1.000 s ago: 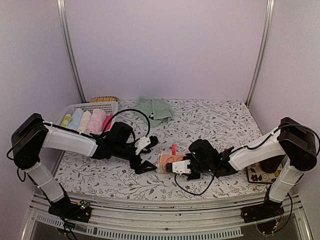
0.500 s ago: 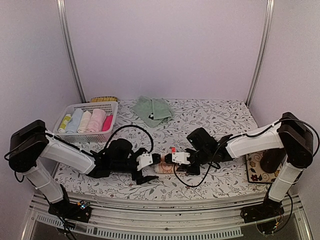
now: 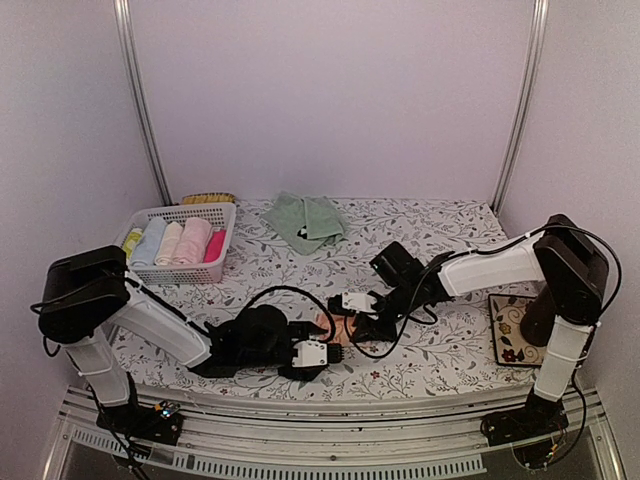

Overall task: Roll the towels
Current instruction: Roll the towel at the center of the board.

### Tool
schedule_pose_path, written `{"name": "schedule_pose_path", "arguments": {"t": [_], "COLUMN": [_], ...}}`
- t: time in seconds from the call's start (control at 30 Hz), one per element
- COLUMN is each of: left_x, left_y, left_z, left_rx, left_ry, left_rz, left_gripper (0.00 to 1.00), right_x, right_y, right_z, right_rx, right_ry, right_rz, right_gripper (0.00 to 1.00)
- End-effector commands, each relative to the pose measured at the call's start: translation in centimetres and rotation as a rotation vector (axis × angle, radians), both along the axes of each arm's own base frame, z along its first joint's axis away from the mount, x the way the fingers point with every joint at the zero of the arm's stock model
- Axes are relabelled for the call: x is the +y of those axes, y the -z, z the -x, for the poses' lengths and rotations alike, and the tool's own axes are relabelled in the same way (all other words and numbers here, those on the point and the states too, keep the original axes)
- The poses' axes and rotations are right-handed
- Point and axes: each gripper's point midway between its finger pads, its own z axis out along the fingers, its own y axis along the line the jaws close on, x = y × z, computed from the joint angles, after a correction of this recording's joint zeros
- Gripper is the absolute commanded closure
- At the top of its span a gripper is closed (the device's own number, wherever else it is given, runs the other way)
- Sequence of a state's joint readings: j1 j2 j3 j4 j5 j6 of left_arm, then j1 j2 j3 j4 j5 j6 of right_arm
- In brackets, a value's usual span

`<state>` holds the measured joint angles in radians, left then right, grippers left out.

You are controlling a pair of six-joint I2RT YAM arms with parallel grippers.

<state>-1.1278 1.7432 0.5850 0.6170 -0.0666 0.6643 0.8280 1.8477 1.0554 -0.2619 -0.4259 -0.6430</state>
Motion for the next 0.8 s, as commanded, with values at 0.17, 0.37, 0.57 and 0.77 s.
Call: {"name": "schedule_pose_path", "arguments": {"t": [0.17, 0.37, 0.57, 0.77], "left_x": [-1.3, -1.3, -1.6, -1.9], "left_y": [-0.3, -0.8, -0.3, 1.9], "left_z": [-2.0, -1.8, -1.6, -2.1], "left_rx": [-0.12, -0.171, -0.187, -0.151], "left_ry": [-0.055, -0.036, -0.009, -0.022], "left_rz": [-0.018, 0.004, -0.017, -0.098], "left_gripper": [0.26, 0.23, 0.24, 0.29], "right_x": [-1.5, -1.6, -1.5, -1.5], "right_y": [1.9, 2.2, 2.4, 2.4], "right_z": [1.7, 1.5, 1.4, 1.3], "right_rx": [0.183, 0.207, 0.22, 0.223], "right_ry": [-0.013, -0.015, -0.015, -0.014], "right_rz": [0.046, 0.071, 0.077, 0.08], "right_gripper": [0.82, 0.82, 0.82, 0.82]}}
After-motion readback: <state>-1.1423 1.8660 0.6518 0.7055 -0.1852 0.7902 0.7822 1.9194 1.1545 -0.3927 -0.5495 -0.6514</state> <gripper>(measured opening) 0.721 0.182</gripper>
